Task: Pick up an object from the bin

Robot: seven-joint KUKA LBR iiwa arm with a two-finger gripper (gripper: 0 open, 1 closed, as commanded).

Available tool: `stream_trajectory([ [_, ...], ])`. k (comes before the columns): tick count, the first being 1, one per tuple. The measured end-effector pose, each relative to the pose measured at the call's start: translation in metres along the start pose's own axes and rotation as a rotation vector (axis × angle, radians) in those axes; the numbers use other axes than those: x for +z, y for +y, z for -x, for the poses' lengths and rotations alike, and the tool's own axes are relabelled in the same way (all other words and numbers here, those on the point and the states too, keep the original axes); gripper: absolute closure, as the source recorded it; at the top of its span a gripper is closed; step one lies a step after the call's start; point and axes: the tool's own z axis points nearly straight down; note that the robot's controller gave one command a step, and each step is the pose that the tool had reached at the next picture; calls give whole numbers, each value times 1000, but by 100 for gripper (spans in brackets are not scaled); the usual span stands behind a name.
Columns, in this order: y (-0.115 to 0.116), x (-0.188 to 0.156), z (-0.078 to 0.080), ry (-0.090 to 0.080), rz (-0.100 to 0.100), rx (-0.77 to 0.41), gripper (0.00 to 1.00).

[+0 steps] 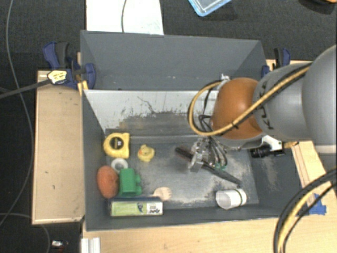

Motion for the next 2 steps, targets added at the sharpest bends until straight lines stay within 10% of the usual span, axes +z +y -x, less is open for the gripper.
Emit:
stream_trajectory([
  [2,-6,-99,-6,6,-2,-46,100],
])
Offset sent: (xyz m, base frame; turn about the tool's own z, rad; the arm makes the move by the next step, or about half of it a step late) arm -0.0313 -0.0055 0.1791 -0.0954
